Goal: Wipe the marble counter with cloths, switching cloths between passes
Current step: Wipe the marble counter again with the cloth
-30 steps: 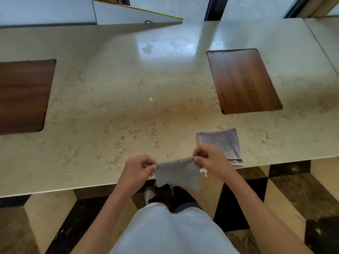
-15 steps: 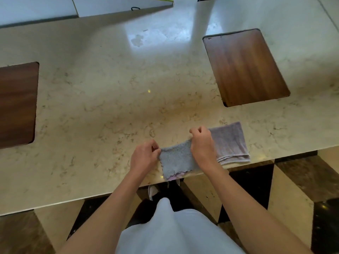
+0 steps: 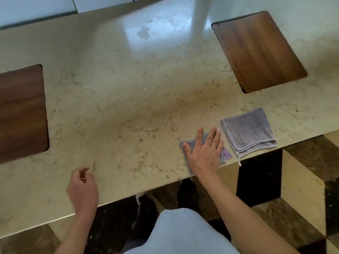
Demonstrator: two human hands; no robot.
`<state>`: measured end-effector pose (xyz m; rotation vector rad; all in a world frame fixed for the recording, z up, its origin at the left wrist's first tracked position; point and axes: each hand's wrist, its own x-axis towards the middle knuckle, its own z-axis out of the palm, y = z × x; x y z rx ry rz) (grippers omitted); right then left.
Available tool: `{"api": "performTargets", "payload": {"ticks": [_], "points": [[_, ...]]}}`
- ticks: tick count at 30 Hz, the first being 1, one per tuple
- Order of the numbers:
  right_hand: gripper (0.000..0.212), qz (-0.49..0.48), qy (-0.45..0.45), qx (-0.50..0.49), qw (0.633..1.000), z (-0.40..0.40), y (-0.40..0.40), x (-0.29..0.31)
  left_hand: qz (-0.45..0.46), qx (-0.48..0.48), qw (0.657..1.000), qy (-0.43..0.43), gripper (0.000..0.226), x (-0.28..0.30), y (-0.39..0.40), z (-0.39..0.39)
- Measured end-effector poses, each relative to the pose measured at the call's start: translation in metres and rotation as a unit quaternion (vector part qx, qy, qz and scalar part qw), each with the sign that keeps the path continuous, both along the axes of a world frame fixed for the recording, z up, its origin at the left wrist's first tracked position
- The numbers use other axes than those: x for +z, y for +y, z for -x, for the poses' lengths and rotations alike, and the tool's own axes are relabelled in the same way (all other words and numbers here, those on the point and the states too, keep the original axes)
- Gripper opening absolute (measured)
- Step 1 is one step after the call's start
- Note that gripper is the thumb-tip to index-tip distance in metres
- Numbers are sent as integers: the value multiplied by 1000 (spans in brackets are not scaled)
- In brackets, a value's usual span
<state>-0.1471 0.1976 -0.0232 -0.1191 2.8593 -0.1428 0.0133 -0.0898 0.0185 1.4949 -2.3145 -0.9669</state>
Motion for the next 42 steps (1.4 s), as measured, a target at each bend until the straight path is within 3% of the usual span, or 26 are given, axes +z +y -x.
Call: {"api": "performTargets", "payload": {"ticks": [3, 6, 9, 12, 15, 18, 21, 23, 26, 29, 32, 35, 37, 39, 42], "points": [[80, 17, 24, 13, 999, -39, -54, 4, 57, -17, 998, -33, 28, -8, -50, -36], [73, 69, -22, 116, 991, -87, -116, 3, 114, -44, 990, -64, 37, -9, -81, -50], [68, 73, 15, 204, 976, -106, -114, -5, 118, -98, 984, -95, 49, -17, -104, -50], [67, 36, 41, 52, 997, -70, -44, -5, 113, -145, 974, -136, 56, -34, -121, -56], [71, 4, 40, -115, 993, -19, 10, 2, 142, -161, 964, -154, 56, -44, -124, -57], [67, 6, 84, -162, 983, -22, -49, 2, 159, -157, 962, -156, 55, -48, -123, -56], [67, 65, 44, 10, 997, -86, -152, 4, 157, -149, 963, -158, 58, -49, -124, -58], [68, 112, -14, 164, 980, -134, -203, 3, 154, -143, 965, -158, 58, -50, -125, -58], [68, 130, 21, 287, 949, -155, -190, -7, 157, -139, 965, -156, 58, -50, -125, -57], [65, 57, 64, 180, 980, -102, -96, -8, 159, -142, 965, -154, 56, -50, -125, -57], [64, 23, 51, -84, 995, -30, -7, -1, 171, -152, 961, -157, 53, -49, -124, -57], [67, 18, 83, -195, 977, -14, -50, 5, 177, -148, 960, -159, 53, -52, -125, -57], [67, 23, 79, -104, 991, -45, -127, 4, 183, -154, 957, -166, 53, -52, -125, -57], [68, 63, 33, 62, 996, -97, -208, 0, 178, -155, 956, -173, 53, -51, -127, -56], [71, 118, -7, 326, 938, -179, -273, -1, 181, -158, 956, -171, 53, -50, -128, -59]]}}
